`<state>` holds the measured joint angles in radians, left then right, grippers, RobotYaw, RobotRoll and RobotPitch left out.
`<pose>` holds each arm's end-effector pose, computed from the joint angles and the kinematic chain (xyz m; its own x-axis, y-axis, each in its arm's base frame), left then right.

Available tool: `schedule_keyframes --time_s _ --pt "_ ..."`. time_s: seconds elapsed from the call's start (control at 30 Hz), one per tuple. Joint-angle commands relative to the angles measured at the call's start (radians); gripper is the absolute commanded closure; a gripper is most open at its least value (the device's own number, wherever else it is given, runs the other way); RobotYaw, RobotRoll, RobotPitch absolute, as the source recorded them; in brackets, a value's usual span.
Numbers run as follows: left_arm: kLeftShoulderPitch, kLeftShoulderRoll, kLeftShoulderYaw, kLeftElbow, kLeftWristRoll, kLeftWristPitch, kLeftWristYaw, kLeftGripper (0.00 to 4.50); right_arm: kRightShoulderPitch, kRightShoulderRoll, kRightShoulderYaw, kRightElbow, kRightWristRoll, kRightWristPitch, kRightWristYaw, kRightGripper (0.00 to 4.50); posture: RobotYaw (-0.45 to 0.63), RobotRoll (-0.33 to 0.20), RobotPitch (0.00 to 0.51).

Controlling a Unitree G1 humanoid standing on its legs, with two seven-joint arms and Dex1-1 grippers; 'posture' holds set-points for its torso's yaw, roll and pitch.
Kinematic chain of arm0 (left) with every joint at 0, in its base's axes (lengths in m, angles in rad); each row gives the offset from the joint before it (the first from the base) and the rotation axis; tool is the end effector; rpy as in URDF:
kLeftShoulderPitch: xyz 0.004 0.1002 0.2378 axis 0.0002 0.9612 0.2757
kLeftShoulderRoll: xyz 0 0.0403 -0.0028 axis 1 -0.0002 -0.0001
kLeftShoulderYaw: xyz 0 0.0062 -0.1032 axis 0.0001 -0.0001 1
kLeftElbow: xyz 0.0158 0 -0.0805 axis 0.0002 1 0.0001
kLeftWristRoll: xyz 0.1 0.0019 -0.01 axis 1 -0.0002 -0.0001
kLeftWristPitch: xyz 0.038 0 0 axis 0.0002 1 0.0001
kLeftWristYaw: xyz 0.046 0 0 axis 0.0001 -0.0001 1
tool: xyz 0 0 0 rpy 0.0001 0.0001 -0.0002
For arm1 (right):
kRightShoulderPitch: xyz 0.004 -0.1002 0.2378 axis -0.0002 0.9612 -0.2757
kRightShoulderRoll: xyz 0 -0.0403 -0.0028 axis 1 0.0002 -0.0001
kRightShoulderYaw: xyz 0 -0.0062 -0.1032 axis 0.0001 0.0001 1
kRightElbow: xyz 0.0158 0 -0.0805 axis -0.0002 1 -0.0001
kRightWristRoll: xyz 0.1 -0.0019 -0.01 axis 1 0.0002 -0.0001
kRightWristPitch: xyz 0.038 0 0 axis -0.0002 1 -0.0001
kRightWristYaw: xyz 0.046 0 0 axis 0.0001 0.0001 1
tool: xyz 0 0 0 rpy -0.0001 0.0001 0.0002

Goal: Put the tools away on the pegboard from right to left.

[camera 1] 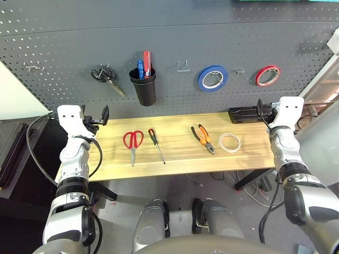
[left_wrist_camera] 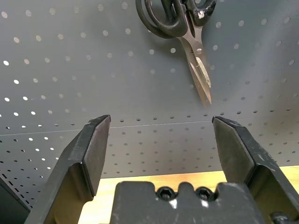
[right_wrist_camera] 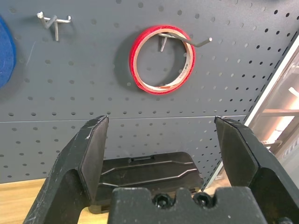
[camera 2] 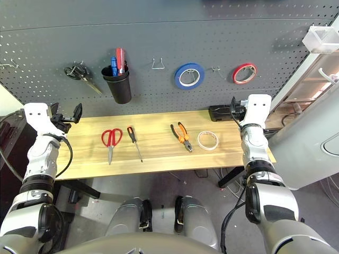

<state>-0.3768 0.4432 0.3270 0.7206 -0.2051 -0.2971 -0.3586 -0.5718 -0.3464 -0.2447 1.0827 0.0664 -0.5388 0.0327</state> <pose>0.2497 0.3037 0.0602 0.9967 0.0559 0.0589 -0.0623 0.9916 0.1130 0.2804 -0.2572 0.0414 0.9697 -0.2258 0.0934 0.2372 0.9617 -0.1375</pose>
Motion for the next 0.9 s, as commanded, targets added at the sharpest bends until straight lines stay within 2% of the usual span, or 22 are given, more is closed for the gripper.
schedule_keyframes --time_s 0.03,0.33,0.63,0.9 --pt "-0.003 0.003 -0.005 0.006 0.003 0.004 0.003 0.04 -0.01 0.001 -0.003 0.018 0.002 -0.005 -0.005 0.0 0.13 0.0 0.054" --pt "0.048 0.0 -0.027 -0.07 0.0 0.045 -0.032 0.04 -0.008 -0.011 0.007 0.006 -0.005 0.05 0.006 0.0 0.12 0.0 0.093" --pt "0.214 0.021 -0.159 -0.423 -0.047 0.259 -0.255 0.04 0.033 -0.072 0.091 -0.067 -0.05 0.226 0.165 0.0 0.11 0.0 0.158" --pt "0.291 0.08 -0.252 -0.636 -0.05 0.376 -0.396 0.04 -0.02 -0.15 0.176 -0.04 -0.097 0.365 0.381 0.0 0.1 0.0 0.199"
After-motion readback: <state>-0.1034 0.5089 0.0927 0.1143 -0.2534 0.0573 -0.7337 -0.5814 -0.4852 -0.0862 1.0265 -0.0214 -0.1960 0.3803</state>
